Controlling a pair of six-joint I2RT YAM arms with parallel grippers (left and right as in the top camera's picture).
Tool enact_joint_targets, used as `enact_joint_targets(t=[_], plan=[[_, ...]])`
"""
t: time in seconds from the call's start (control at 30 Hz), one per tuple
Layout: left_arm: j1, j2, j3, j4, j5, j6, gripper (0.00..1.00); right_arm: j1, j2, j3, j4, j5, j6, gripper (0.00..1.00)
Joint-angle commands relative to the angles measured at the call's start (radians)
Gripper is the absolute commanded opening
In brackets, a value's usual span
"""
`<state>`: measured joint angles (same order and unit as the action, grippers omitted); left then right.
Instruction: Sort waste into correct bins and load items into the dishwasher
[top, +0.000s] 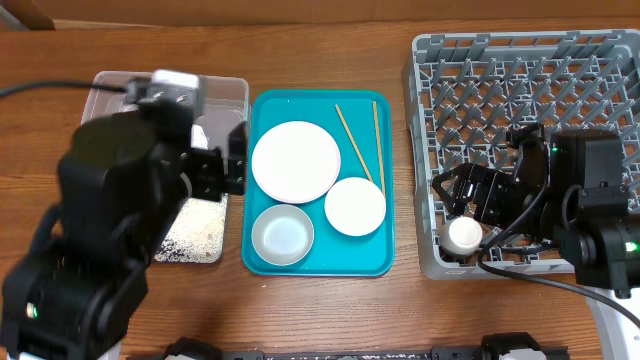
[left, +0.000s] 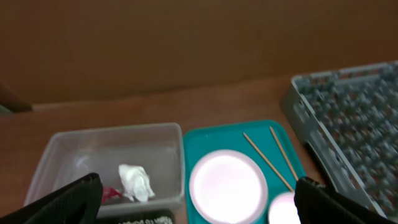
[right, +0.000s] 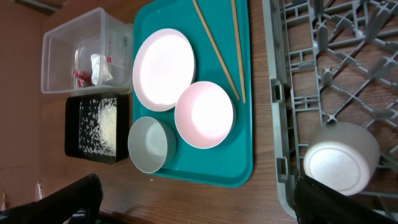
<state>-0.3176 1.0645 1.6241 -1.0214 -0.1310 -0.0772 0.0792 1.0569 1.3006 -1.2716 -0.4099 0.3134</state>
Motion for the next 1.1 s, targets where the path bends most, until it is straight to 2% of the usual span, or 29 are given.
enact_joint_targets(t=[0.0,0.13,0.27,0.3,0.63,0.87,1.07], plan=[[0.071,-0.153,-0.208,0.135,0.034,0.055,1.0,0.0,-0.004,0.014,0.006,0.009,-0.007,1.0],[0.128,-0.331,-0.463,0.343,0.077,0.056,1.0,0.0,-0.004,0.014,0.006,0.009,-0.006,1.0],[0.164,-0.476,-0.65,0.467,0.081,0.055,1.0,0.0,-0.004,0.014,0.006,0.009,-0.007,1.0],[0.18,-0.555,-0.742,0.516,0.092,0.055,1.0,0.0,-0.004,0.014,0.006,0.009,-0.007,1.0],[0.201,-0.916,-1.149,0.697,0.116,0.052,1.0,0.0,-0.004,0.014,0.006,0.009,-0.007,1.0],[0.201,-1.063,-1.372,0.802,0.127,0.051,1.0,0.0,-0.004,0.014,0.006,0.009,-0.007,1.0],[0.202,-1.061,-1.458,0.875,0.154,0.051,1.0,0.0,-0.004,0.014,0.006,0.009,-0.006,1.0]])
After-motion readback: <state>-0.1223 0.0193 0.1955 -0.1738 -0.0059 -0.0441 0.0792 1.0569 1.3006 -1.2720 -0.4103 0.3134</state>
